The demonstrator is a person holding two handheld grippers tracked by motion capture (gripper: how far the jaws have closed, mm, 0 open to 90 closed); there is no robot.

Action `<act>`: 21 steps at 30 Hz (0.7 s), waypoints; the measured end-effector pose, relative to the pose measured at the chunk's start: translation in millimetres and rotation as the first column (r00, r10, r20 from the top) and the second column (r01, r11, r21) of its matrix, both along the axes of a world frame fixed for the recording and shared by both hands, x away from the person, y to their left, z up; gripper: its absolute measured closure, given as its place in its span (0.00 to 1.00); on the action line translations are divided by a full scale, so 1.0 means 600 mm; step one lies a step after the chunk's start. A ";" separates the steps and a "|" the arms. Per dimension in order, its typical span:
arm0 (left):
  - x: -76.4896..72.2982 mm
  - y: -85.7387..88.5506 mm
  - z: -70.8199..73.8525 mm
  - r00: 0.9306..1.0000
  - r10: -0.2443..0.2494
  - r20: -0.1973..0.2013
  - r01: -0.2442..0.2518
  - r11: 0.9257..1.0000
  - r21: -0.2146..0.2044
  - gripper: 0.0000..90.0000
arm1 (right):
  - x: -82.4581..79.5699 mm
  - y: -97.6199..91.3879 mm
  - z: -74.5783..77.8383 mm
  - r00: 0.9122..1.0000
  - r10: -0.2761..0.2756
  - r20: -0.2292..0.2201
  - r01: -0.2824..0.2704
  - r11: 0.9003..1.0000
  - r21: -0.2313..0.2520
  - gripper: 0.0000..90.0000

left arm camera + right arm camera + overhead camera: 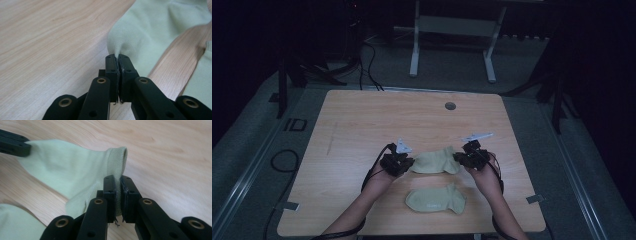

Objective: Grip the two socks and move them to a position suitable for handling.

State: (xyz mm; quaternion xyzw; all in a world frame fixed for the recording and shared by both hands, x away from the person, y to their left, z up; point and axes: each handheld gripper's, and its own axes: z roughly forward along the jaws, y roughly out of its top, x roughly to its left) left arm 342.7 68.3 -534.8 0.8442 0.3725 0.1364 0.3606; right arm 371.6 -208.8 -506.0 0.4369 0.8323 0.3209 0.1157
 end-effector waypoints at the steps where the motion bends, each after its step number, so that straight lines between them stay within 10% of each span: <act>1: 0.002 -0.001 -0.004 1.000 -0.006 -0.008 0.006 1.000 0.004 0.97 | 0.001 -0.011 -0.008 1.000 -0.016 -0.016 0.016 1.000 0.000 0.93; 10: 0.012 0.005 -0.025 0.998 0.004 -0.055 -0.004 1.000 0.008 0.94 | 0.001 -0.020 -0.043 0.998 -0.015 -0.055 0.014 1.000 -0.014 0.88; 13: 0.008 0.014 -0.017 1.000 0.022 -0.017 -0.022 0.999 -0.026 0.77 | 0.000 -0.018 -0.041 0.999 -0.029 -0.032 0.028 0.999 -0.025 0.75; 21: -0.003 -0.008 -0.007 1.000 -0.016 -0.012 0.015 0.999 -0.043 0.90 | -0.018 -0.001 -0.027 1.000 0.017 -0.017 -0.017 1.000 -0.009 0.81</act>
